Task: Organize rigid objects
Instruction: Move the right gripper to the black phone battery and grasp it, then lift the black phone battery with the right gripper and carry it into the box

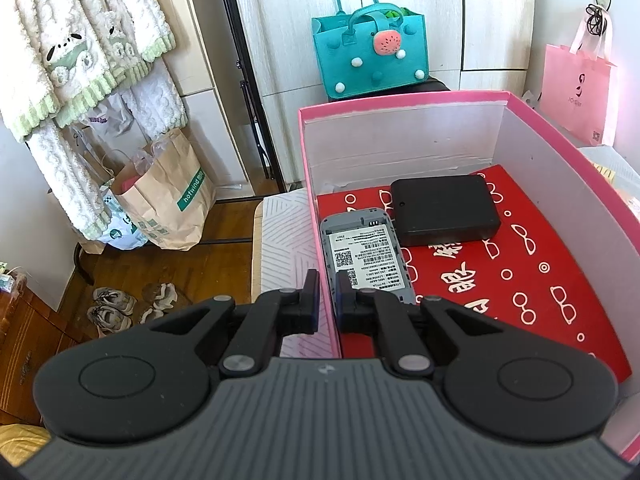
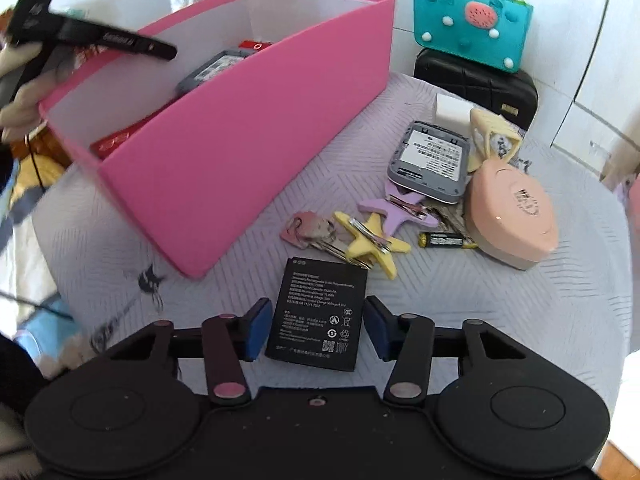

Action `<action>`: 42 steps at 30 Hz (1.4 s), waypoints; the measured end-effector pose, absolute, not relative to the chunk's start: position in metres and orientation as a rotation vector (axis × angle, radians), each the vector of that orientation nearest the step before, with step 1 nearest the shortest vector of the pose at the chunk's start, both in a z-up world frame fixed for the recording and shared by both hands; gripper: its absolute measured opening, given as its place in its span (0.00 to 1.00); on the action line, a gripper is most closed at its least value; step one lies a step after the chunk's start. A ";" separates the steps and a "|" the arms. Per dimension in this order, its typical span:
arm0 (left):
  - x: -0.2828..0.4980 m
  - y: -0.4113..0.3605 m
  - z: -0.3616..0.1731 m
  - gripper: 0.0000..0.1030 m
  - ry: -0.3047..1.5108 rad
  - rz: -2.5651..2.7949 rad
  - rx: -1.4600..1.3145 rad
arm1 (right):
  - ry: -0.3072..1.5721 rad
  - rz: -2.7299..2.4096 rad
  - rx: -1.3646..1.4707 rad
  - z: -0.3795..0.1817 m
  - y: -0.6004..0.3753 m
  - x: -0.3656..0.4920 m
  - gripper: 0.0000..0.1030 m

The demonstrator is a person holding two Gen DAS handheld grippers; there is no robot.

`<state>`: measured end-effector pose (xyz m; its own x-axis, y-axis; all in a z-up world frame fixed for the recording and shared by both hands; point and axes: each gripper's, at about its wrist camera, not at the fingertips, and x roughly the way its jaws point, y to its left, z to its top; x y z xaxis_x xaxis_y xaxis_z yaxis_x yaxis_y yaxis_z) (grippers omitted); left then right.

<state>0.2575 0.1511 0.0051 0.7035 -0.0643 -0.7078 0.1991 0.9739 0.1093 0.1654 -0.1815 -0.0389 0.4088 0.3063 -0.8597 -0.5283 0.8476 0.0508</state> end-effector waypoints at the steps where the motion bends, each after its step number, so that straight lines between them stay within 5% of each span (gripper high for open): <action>1: 0.258 0.152 0.005 0.07 0.779 -0.150 0.181 | 1.024 0.533 -0.253 -0.038 -0.184 0.164 0.53; 9: 0.257 0.150 0.004 0.07 0.773 -0.148 0.179 | 1.036 0.511 -0.241 -0.046 -0.192 0.161 0.65; 12: 0.259 0.150 0.004 0.07 0.772 -0.152 0.176 | 1.006 0.532 -0.246 -0.047 -0.192 0.158 0.53; 32: 0.258 0.147 0.004 0.07 0.772 -0.153 0.178 | 0.864 0.457 -0.296 0.009 -0.195 0.154 0.53; 42: 0.256 0.146 0.003 0.07 0.769 -0.158 0.174 | 0.628 0.560 -0.384 0.076 -0.164 0.173 0.53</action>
<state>0.2561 0.1457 0.0026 0.7080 -0.0779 -0.7019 0.2045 0.9739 0.0981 0.1733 -0.1636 0.0756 0.6707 0.3714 -0.6421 -0.5957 0.7855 -0.1678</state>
